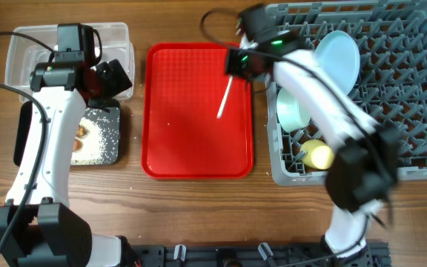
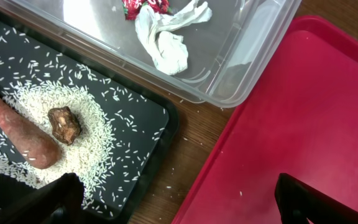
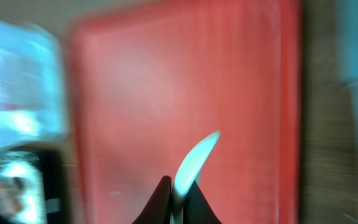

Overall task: Sort waste into correct bins and load items into the dishwasher rack
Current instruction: 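Carry the white spoon right and lay it in the rack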

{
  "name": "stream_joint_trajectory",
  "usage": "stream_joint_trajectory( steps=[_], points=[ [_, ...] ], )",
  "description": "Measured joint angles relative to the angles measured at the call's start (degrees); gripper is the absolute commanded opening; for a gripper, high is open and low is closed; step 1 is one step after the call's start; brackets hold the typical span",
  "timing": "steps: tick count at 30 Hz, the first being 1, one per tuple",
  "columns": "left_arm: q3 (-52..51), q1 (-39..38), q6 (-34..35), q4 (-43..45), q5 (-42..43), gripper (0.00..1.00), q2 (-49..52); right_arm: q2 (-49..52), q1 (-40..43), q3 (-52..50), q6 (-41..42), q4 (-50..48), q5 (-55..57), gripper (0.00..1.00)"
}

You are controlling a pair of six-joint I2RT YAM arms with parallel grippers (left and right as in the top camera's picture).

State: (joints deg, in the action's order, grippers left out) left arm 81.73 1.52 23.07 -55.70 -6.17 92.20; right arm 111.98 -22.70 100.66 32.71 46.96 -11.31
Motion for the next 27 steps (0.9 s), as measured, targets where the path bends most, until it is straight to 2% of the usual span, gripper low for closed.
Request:
stream_joint_trajectory(
  steps=[4, 7, 9, 10, 16, 20, 24, 27],
  points=[
    [0.00, 0.00, 0.00, -0.02, 0.00, 1.00, 0.00, -14.19, 6.71, 1.11, 4.07, 9.29, 6.05, 0.04],
    [0.00, 0.00, 0.00, 0.00, 0.00, 1.00, 0.00, -20.28, 13.49, 1.40, 13.99, 21.46, 17.09, 0.04],
    [0.00, 0.00, 0.00, 0.00, 0.02, 1.00, 0.00, -21.44, 17.88, 1.40, 22.88, 27.96, 24.09, 0.04],
    [0.00, 0.00, 0.00, -0.02, 0.00, 1.00, 0.00, -21.46, 20.72, 1.38, 24.46, 30.36, 27.85, 0.04],
    [0.00, 0.00, 0.00, -0.04, 0.02, 1.00, 0.00, -21.46, 30.25, -6.62, 31.21, 26.58, 33.81, 0.04],
    [0.00, 0.00, 0.00, -0.02, 0.02, 1.00, 0.00, -21.44, 32.57, -17.05, 31.91, 16.17, 33.79, 0.06],
    [0.00, 0.00, 0.00, 0.00, 0.00, 1.00, 0.00, -21.29, 32.57, -24.33, 31.85, 10.84, 32.74, 0.33],
    [0.00, 0.00, 0.00, -0.02, 0.00, 1.00, 0.00, -21.29, 32.57, -25.11, 31.56, 10.75, 32.35, 0.39]
  ],
)
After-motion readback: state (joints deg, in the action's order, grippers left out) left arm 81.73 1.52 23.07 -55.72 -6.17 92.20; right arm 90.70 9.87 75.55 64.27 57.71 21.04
